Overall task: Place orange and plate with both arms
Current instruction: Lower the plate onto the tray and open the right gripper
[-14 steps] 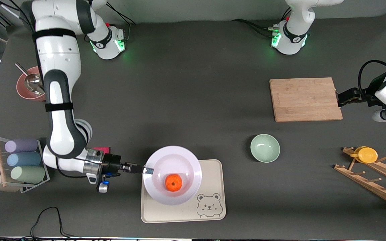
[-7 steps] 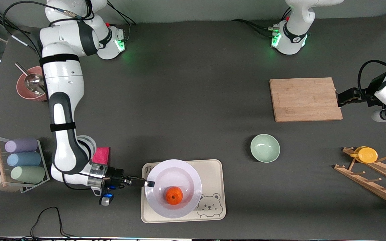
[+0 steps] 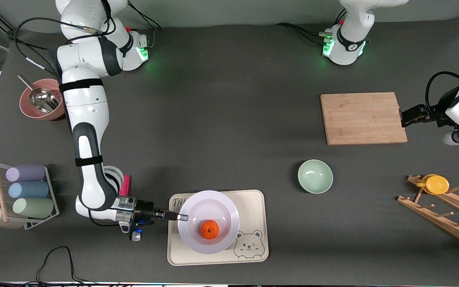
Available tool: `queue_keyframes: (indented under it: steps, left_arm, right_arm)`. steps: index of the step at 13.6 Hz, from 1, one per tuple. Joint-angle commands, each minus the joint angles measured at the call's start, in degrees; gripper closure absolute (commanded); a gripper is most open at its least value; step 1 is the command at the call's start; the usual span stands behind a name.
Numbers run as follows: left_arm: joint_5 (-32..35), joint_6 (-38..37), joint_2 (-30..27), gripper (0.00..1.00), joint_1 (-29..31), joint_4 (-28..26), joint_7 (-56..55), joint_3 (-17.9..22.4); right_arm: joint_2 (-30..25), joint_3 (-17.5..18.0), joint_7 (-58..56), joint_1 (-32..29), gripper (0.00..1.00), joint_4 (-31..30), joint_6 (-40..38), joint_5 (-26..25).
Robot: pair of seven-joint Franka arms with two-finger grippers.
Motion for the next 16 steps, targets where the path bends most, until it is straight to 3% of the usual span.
queue_keyframes:
  steps: [1,8,12,13,14,15,16]
  left_arm:
    - [0.60,-0.75,-0.31,0.00,-0.28,0.05,0.64,0.09]
    - [0.60,-0.84,-0.22,0.00,-0.19,0.05,0.64,0.09]
    - [0.60,-0.84,-0.14,0.00,-0.28,0.05,0.64,0.09]
    - [0.60,-0.84,-0.14,0.00,-0.28,0.05,0.64,0.09]
    - [0.60,-0.84,-0.14,0.00,-0.19,0.05,0.64,0.09]
    - [0.60,-0.84,-0.14,0.00,-0.19,-0.04,0.64,0.09]
    - [0.60,-0.84,-0.14,0.00,-0.28,0.05,0.64,0.09]
  right_arm:
    - [2.38,2.63,-2.25,-1.31,1.00,3.23,0.47,1.20]
    - [4.58,3.34,-4.36,-2.63,0.99,4.55,1.26,1.20]
    - [4.75,3.34,-3.75,-3.16,0.62,4.55,0.65,1.20]
    - [4.75,3.34,-3.58,-3.25,0.48,4.55,0.65,1.20]
    - [4.67,3.34,-3.32,-3.16,0.14,4.55,0.65,1.20]
    - [4.40,3.34,-2.79,-3.25,0.00,4.37,0.65,1.20]
    - [3.97,3.34,-1.22,-3.33,0.00,4.37,0.56,1.03]
